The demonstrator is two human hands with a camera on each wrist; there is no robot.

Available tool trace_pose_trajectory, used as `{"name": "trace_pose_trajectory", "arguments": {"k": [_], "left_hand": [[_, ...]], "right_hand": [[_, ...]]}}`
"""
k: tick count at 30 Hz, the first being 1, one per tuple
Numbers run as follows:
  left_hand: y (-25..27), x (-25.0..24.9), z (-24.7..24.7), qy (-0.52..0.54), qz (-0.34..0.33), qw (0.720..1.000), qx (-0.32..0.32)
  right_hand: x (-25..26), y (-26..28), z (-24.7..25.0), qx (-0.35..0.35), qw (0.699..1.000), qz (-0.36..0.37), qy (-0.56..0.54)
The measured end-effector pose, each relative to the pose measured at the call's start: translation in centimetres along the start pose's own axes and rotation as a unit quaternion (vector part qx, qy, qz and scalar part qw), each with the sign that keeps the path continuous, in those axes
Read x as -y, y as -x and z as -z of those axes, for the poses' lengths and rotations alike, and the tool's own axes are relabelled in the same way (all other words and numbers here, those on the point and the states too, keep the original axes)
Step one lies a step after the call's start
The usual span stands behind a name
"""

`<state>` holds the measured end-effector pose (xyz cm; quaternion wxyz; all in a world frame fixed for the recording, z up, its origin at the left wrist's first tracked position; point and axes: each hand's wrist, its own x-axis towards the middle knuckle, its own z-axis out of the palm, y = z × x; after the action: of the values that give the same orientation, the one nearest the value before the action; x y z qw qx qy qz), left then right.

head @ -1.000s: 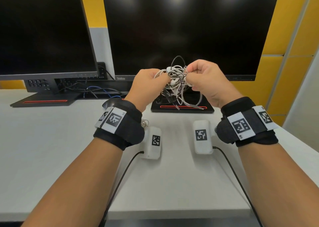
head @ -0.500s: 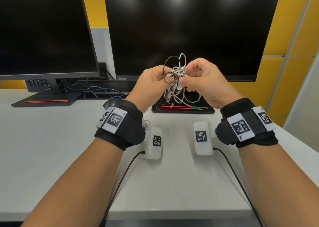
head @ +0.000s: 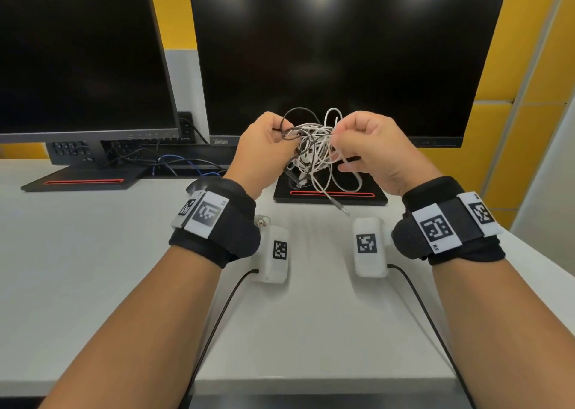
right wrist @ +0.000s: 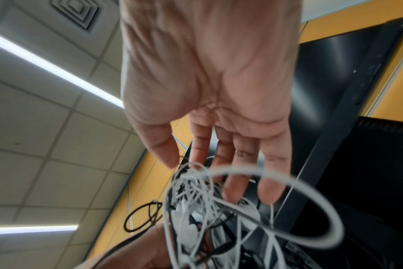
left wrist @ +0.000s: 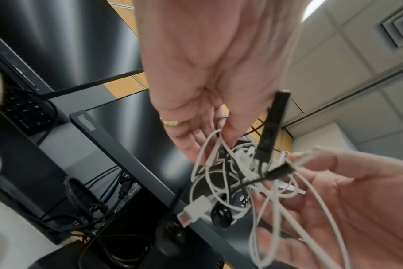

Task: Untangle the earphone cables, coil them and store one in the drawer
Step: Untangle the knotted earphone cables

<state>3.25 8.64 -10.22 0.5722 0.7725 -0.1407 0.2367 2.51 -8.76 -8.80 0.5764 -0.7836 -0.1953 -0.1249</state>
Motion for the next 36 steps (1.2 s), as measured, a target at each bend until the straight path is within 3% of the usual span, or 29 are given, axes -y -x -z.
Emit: {"name": "trace_pose_trajectory", "arguments": {"k": [3,10,17,22,28,32,36], "left_hand": [[0.1,-0.1,0.0,-0.025,-0.003,0.999,0.027],[0.5,-0.6,-0.3,0.017,-0.012,0.997,0.068],[0.9,-0.9,0.3,0.083,-0.027,0.982,0.168],[0.9,-0.7,0.3,0.064,-0.006,0.985,0.159],[0.2,-1.1,0.5,0.109,0.063,0.987,0.099],[0.7,-1.1,0.1,0.043,0.024,0.991,0.122],[0.5,-0.3,-0.1,0.003,-0.001,0.996,0.088]], "right_hand": [[0.0,-0.1,0.2,-0.014,1.0,-0.008,-0.027],[-0.4,-0.2,0.1,0.005,0.999,0.014,0.039],[-0.4,-0.3,0.0,0.005,1.0,0.022,0.018],[-0.7,-0.3,0.2,-0.033,0.997,0.048,0.045],[-0.7,-0.4,0.6,-0.042,0.998,0.039,-0.019],[-0.7,-0.4,0.4,-0.021,0.998,0.046,-0.038],[-0.8,-0.4,0.3,-0.006,0.998,0.049,-0.042]]}}
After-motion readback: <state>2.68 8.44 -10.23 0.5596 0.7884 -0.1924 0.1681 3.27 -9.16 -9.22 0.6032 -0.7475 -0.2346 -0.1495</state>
